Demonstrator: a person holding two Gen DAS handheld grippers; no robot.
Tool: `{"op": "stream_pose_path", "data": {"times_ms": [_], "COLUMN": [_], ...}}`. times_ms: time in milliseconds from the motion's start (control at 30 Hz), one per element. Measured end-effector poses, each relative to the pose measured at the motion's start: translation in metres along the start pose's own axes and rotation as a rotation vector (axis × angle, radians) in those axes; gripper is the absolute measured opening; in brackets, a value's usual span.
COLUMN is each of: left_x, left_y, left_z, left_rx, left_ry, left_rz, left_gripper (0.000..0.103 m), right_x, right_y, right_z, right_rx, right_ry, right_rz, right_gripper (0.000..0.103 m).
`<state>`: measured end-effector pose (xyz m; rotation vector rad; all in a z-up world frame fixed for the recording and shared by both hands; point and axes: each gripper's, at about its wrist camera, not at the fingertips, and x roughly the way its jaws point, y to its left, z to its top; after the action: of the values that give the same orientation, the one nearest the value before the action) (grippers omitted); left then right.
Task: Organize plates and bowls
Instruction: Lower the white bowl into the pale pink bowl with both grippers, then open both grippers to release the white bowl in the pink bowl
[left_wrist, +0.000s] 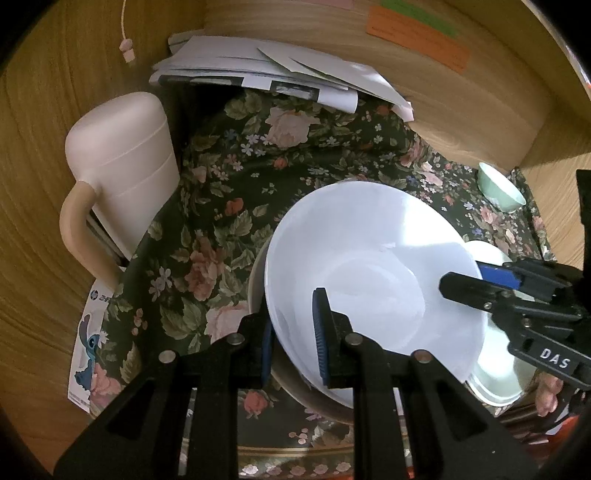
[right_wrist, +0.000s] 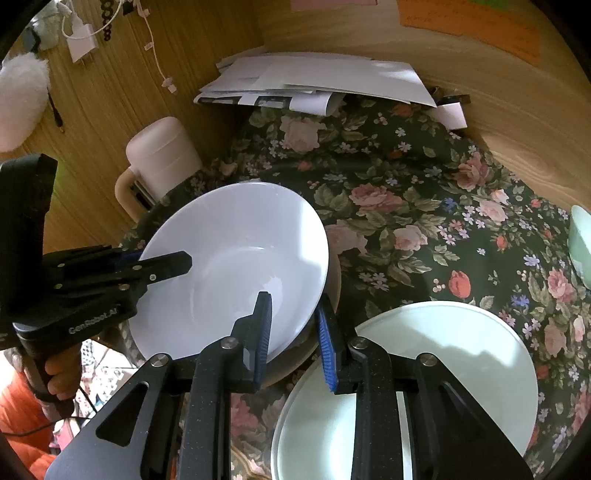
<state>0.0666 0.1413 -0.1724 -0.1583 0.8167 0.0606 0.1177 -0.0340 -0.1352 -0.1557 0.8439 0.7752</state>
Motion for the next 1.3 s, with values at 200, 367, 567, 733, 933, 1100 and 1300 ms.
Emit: {"op": "stream_pose_path", "data": {"times_ms": [200,367,567,733,933,1100,1300], "left_x": [0.005,0.004,0.004,-0.001,-0.02,-0.028,-0.032], "left_y": [-0.002,-0.006,-0.01,-0.022,-0.041,-0.059,-0.09], "left_z": [0.001,0.006,0.011,0.018,0.033,0.051,0.076], "left_rx": [0.01,0.01,0.0,0.031,0.092,0.089,0.086], "left_ry": [-0.002,-0.004,0.011,-0.006,-0.082,-0.115,-0.164], "left_rz": [0.019,0.035,0.045,0.049,0.076,0.052,-0.003], "left_gripper": [0.019,0.019,0.035,0.066,0.079,0.08,0.086], "right_x": [-0.005,-0.01,-0.018,-0.034,-0.059,-0.082,-0.111], "right_y": [-0.002,-0.003,-0.016,-0.035,-0.065,-0.097,-0.146], "right_z": [-0.004,-0.005,-0.006,-0.006,-0.006,-0.002,0.001], "right_rx": [-0.015,-0.019,0.015,0.057,0.098,0.149,0.219], "right_ry": [-0.009,-0.025,-0.043,-0.084,-0.143,-0.194,-0.242], "right_rz": [-0.029,-0.028,-0.027,-0.035,-0.085,-0.139,-0.241], "right_gripper": [0.024,0.024,0.038,0.049,0.058,0.059,0.06]}}
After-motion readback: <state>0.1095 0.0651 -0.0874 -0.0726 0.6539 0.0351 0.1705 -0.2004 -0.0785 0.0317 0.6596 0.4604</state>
